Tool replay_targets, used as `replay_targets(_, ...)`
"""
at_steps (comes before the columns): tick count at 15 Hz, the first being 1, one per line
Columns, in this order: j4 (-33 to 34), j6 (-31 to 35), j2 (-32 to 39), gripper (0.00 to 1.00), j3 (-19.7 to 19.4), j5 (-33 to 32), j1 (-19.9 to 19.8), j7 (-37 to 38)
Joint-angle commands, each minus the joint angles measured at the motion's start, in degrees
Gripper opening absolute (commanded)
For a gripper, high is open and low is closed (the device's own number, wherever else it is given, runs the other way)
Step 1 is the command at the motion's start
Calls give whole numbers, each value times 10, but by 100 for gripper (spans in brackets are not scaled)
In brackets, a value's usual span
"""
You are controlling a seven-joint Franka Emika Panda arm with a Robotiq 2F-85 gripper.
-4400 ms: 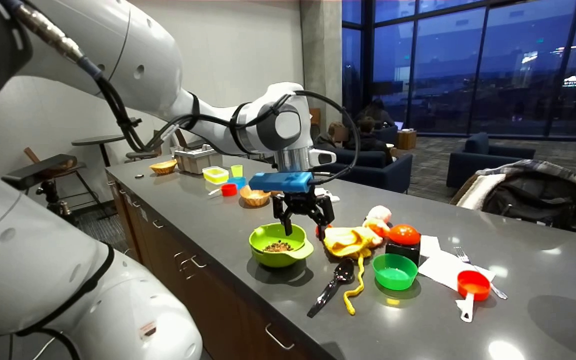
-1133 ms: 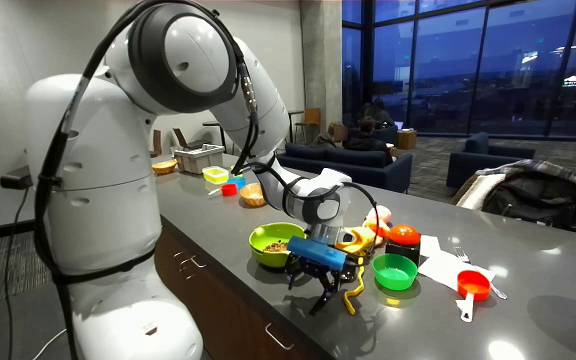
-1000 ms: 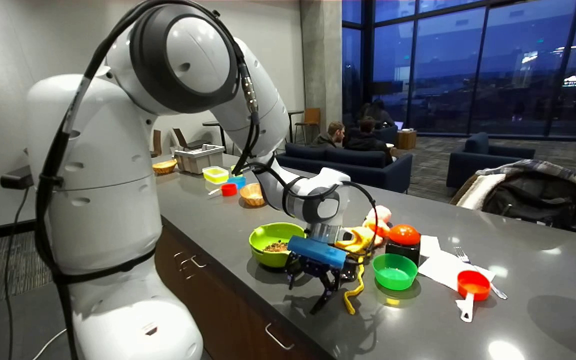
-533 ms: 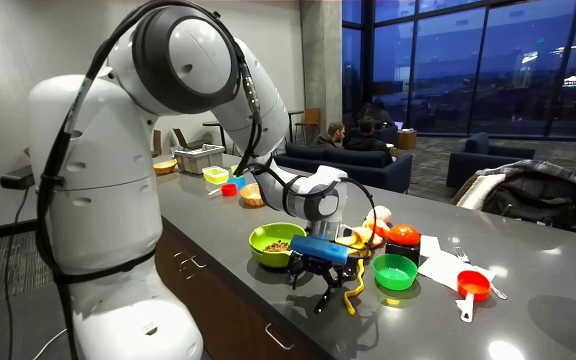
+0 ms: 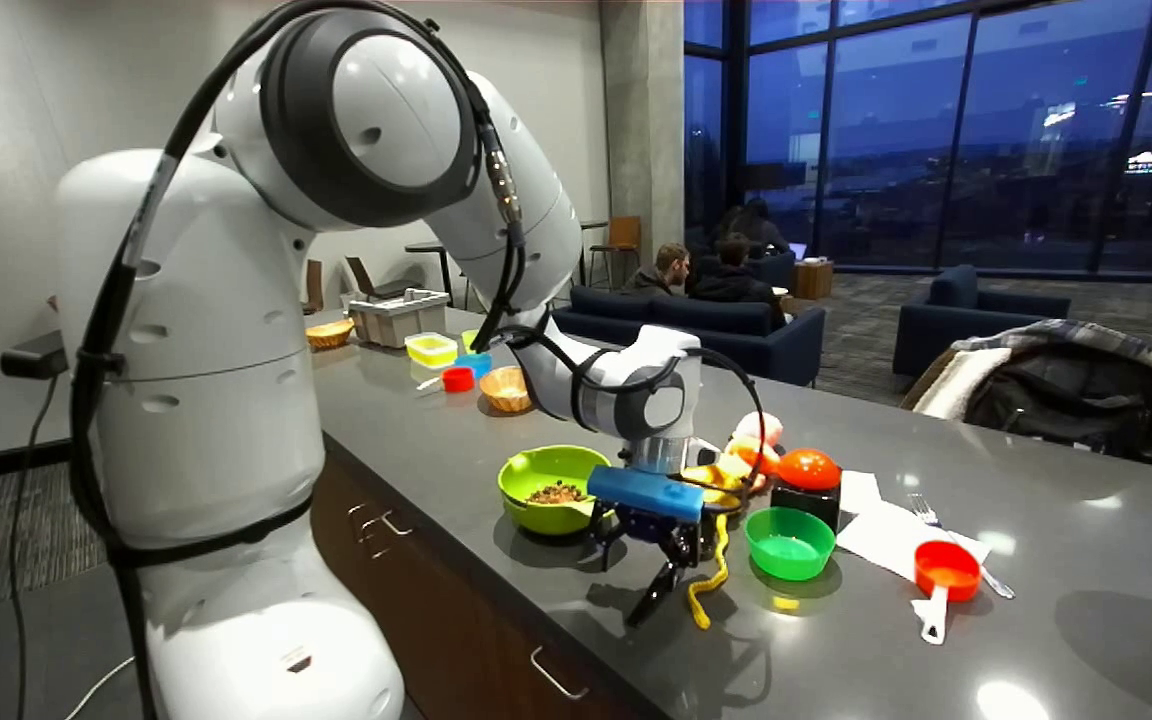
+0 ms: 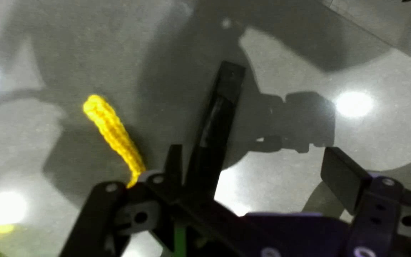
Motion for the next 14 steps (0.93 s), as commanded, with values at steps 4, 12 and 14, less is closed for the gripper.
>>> replay_targets(4, -13, 54, -3, 100, -5, -14, -17, 41)
replay_targets(12, -31, 104, 19, 100, -4, 73, -34, 25)
replay_targets(14, -30, 105, 21, 100, -4, 80, -35, 25)
